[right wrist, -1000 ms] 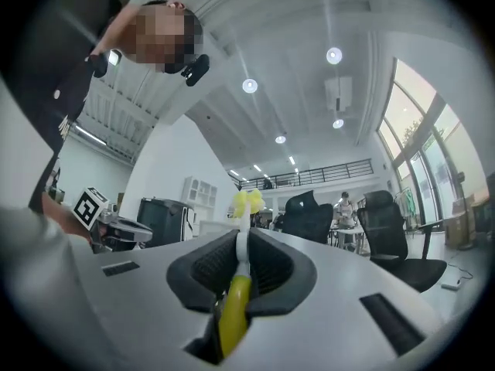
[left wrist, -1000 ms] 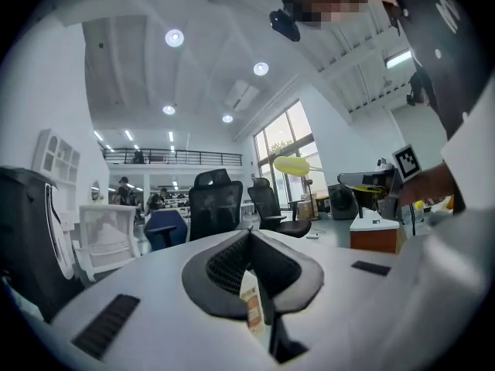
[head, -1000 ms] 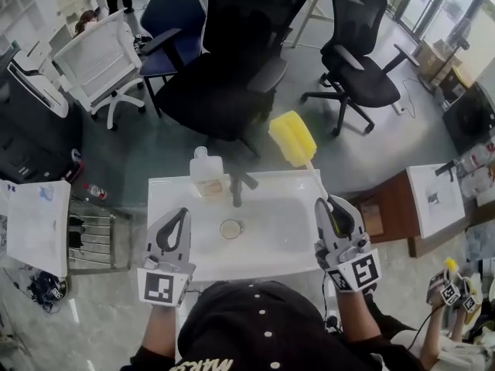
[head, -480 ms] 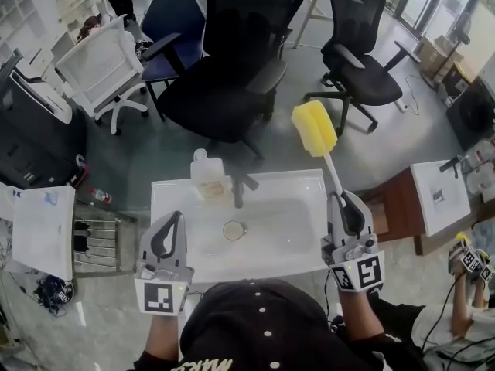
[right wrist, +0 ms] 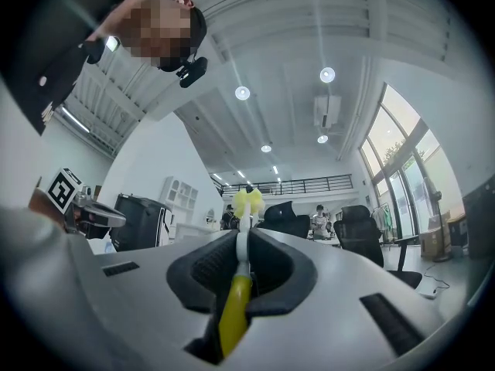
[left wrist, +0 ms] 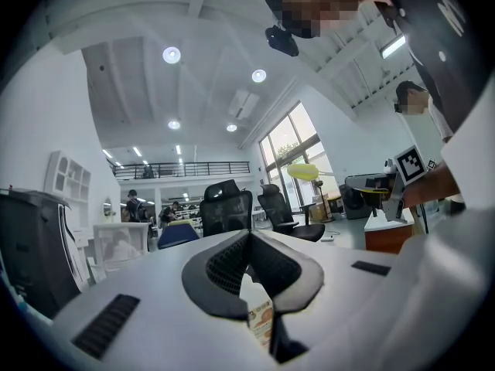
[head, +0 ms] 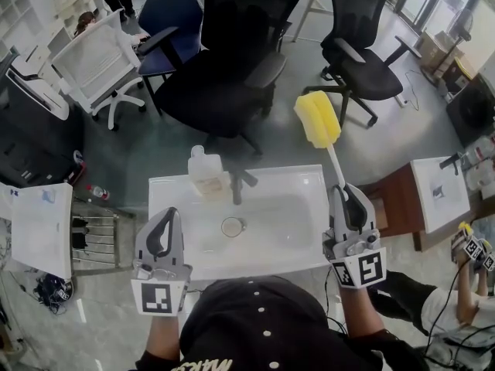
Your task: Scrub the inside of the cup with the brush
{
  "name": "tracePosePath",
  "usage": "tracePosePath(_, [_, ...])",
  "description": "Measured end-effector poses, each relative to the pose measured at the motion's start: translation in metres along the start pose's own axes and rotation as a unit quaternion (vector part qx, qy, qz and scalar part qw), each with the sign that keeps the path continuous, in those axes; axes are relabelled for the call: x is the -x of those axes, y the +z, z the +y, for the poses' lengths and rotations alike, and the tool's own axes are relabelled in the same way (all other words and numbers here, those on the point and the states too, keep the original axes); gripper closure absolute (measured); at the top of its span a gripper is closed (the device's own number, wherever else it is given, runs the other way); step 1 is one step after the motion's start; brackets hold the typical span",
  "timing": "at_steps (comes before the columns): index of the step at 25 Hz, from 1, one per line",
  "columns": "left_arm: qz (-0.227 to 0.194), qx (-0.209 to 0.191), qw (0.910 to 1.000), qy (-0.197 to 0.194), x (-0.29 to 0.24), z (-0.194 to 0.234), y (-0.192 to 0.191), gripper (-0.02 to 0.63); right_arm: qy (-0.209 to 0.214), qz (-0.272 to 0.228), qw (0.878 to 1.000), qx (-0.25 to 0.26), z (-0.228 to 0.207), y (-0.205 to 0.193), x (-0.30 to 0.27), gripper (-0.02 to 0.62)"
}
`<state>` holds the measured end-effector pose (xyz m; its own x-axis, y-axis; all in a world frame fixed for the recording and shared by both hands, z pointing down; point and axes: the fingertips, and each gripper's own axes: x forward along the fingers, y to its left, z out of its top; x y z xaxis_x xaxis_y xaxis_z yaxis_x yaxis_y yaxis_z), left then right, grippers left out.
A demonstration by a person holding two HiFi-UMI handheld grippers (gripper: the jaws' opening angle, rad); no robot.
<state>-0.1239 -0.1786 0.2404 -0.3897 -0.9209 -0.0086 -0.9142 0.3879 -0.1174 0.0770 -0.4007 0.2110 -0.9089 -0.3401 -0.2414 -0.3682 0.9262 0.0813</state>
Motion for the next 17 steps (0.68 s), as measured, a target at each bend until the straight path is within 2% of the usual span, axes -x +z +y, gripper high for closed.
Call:
tracePosePath(12, [-0.001, -0.004, 1.0000, 0.000, 0.0002, 0.0009, -0.0007, 0.580, 0.002, 0.001, 1.000, 0.005, 0.0050, 0.0020, -0.0058, 0.546])
tracePosePath(17, [-0.006, 0.016, 0.9999, -0.003, -0.0012, 0.0026, 0.0022, 0.580, 0.004, -0.003, 1.000, 0.001, 0.0068, 0.0052, -0.0068, 0.546])
